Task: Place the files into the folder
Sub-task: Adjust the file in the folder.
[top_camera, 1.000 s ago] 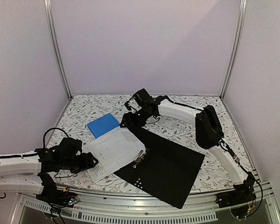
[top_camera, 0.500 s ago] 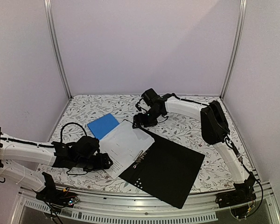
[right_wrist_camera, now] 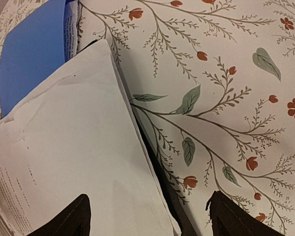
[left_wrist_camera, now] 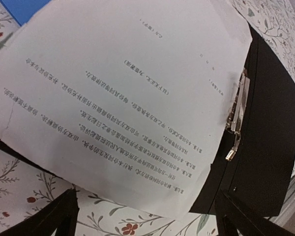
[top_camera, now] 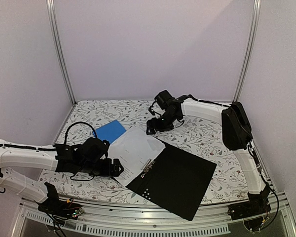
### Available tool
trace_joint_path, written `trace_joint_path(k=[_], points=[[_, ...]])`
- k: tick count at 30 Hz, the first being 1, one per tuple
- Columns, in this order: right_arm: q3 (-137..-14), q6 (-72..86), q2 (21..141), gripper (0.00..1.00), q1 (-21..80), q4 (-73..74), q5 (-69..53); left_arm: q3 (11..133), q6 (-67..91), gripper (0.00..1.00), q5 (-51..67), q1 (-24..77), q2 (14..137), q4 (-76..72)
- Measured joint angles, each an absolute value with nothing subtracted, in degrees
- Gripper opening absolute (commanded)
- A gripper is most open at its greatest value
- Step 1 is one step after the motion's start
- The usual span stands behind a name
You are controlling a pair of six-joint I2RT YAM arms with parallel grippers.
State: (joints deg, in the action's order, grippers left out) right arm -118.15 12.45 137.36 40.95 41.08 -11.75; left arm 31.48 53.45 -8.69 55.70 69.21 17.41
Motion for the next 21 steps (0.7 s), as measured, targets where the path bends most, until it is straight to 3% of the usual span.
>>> trace_joint_path(k=[12, 21], points=[[-110.0, 10.81, 130.26, 0.84, 40.05, 39.68, -10.2, 39.62, 44.86, 1.0, -13.15, 53.78, 67.16, 33.19], [-96.88, 11.22, 122.89, 0.84, 40.82, 35.97, -10.63, 49.28, 30.46, 1.0, -9.61, 34.02, 76.99, 30.63]])
